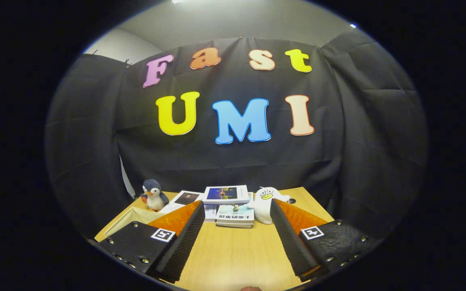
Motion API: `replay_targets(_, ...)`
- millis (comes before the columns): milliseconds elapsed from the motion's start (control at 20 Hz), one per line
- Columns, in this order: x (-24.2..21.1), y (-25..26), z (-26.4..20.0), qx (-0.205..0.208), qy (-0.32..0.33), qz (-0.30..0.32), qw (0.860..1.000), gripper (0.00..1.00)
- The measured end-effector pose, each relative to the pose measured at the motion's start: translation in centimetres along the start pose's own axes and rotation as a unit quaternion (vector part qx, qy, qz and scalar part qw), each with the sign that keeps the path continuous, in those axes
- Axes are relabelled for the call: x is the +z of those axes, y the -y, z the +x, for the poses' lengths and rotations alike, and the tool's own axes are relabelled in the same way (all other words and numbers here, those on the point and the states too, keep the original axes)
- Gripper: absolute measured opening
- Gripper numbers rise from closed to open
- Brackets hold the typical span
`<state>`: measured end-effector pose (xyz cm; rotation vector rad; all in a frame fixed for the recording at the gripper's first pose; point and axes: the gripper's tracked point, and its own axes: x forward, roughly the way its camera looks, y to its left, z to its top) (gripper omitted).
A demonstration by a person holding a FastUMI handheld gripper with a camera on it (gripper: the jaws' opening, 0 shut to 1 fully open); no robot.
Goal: Open the storage box then place both shoes into the box .Put the left shoe in first, then the right shoe, with the right side of both shoes facing outward in a uniform manner.
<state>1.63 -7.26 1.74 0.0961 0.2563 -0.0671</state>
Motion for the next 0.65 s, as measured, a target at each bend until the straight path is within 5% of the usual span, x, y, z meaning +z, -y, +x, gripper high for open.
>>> replay_targets(650,1.9,1.1,-1.8,-0.003,0.060,-0.001,0.998,0.98)
